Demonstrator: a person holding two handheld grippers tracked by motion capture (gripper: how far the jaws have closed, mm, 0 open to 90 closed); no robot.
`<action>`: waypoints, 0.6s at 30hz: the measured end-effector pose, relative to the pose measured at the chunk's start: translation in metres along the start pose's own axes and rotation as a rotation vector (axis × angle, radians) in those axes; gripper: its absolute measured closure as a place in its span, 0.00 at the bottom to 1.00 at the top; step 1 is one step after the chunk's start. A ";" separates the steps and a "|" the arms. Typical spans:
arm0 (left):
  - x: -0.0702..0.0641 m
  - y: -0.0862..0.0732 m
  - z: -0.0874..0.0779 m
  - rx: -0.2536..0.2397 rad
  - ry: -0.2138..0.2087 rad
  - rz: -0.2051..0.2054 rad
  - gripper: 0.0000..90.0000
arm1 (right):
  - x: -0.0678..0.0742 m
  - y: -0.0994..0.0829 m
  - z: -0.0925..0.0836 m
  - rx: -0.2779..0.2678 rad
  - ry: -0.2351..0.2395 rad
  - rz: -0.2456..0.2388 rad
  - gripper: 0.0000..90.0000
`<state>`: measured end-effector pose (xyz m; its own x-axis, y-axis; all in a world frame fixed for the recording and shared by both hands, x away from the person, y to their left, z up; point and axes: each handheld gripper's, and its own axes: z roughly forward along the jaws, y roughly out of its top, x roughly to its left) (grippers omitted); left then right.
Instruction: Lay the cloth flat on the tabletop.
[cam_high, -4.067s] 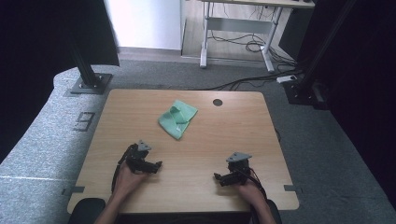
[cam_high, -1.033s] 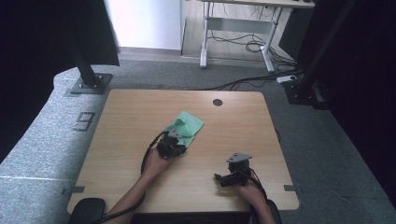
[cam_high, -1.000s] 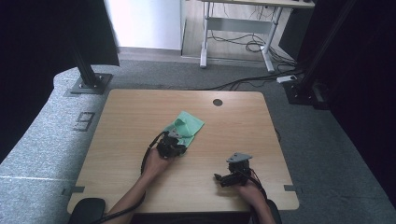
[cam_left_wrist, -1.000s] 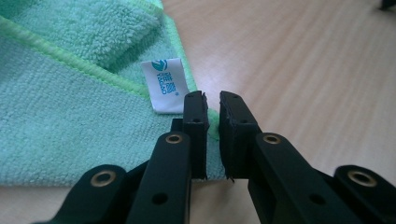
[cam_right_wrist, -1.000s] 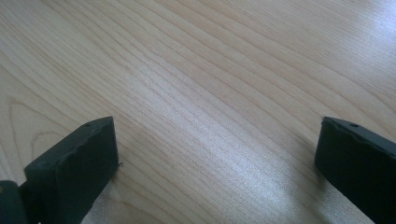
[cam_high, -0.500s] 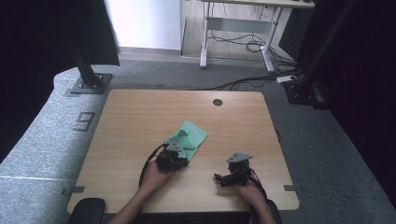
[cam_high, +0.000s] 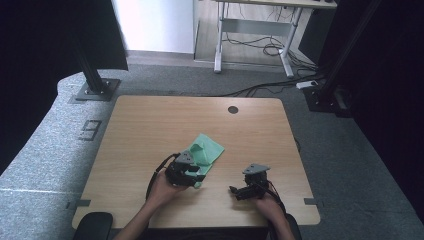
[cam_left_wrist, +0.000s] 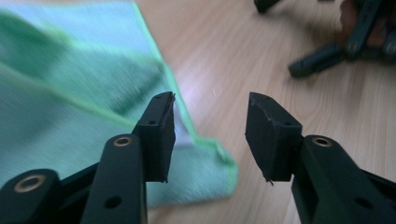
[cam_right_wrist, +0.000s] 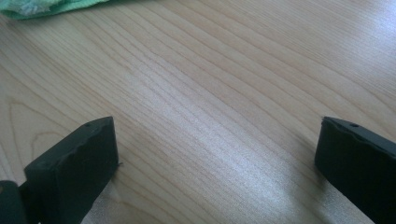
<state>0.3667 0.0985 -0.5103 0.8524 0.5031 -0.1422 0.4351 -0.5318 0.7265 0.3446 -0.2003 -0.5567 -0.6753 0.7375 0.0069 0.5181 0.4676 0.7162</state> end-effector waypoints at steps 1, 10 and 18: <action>0.004 0.010 -0.005 -0.011 0.022 0.009 0.56 | 0.000 0.000 0.000 0.000 0.000 0.000 0.00; 0.038 0.051 -0.002 0.001 0.102 0.032 0.49 | 0.000 0.000 0.000 -0.001 0.000 0.000 0.00; 0.060 0.072 0.015 0.045 0.170 0.048 0.44 | 0.000 0.000 0.000 -0.001 0.000 0.000 0.00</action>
<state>0.4532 0.0800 -0.4759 0.8127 0.5826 0.0106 0.4109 -0.5860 0.6984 0.3446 -0.2003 -0.5567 -0.6754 0.7374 0.0073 0.5178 0.4672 0.7166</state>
